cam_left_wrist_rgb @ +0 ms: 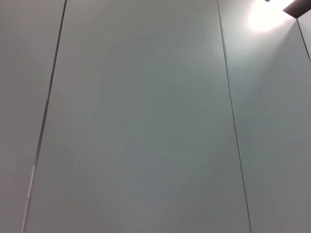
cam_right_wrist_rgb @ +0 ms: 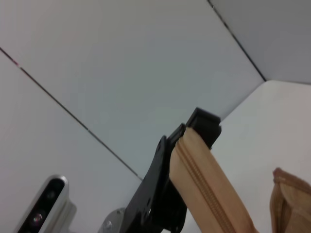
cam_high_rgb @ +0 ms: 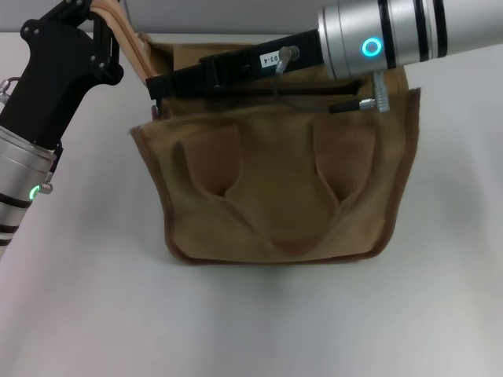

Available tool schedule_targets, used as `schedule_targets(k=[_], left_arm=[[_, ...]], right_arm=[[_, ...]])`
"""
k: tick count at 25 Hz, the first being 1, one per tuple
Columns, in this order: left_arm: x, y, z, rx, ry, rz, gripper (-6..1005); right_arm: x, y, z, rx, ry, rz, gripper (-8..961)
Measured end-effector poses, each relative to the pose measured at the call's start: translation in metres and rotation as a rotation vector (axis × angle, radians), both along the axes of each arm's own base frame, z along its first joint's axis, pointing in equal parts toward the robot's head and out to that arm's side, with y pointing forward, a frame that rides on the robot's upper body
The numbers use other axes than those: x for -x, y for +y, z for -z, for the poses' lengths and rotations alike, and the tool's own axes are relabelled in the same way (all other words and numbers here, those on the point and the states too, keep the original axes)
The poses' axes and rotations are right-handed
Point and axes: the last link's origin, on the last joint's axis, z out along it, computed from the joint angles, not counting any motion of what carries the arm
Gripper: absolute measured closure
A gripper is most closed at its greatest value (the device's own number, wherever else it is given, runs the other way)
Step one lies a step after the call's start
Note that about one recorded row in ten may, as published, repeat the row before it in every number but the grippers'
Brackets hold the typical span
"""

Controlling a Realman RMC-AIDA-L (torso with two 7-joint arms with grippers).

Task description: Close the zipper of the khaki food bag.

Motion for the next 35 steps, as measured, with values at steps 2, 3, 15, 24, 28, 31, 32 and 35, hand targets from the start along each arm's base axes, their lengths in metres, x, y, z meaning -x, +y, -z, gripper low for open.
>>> schedule_targets(k=[2,3,15,24,28,31,32,35], left_arm=[[0.000,0.000,0.000,0.000,0.000,0.000,914],[0.000,0.000,0.000,-0.001,-0.001,0.001,914],[0.002,-0.002,-0.001,-0.005,-0.005,-0.006,913],[0.001,-0.001,0.000,-0.003,-0.005,-0.001,911],[-0.001,0.001,-0.001,-0.009,-0.010,0.000,911],[-0.002,0.002,-0.001,-0.009,-0.011,0.003,910],[-0.003,0.003,-0.001,-0.010,-0.011,0.006,910],[-0.006,0.005,-0.001,-0.009,-0.012,0.016,910]], right_arm=[[0.000,0.000,0.000,0.004,-0.002,0.006,653],[-0.001,0.000,0.000,0.005,-0.002,0.012,676],[-0.014,-0.001,-0.008,-0.016,-0.001,0.034,922],[-0.014,-0.003,-0.018,0.011,0.044,0.046,953],[-0.012,-0.002,-0.017,0.012,0.043,0.051,848],[-0.009,-0.001,-0.016,0.011,0.043,0.051,744],[-0.009,-0.001,-0.016,0.011,0.043,0.051,710],[-0.003,-0.001,-0.015,0.018,0.041,0.046,659]])
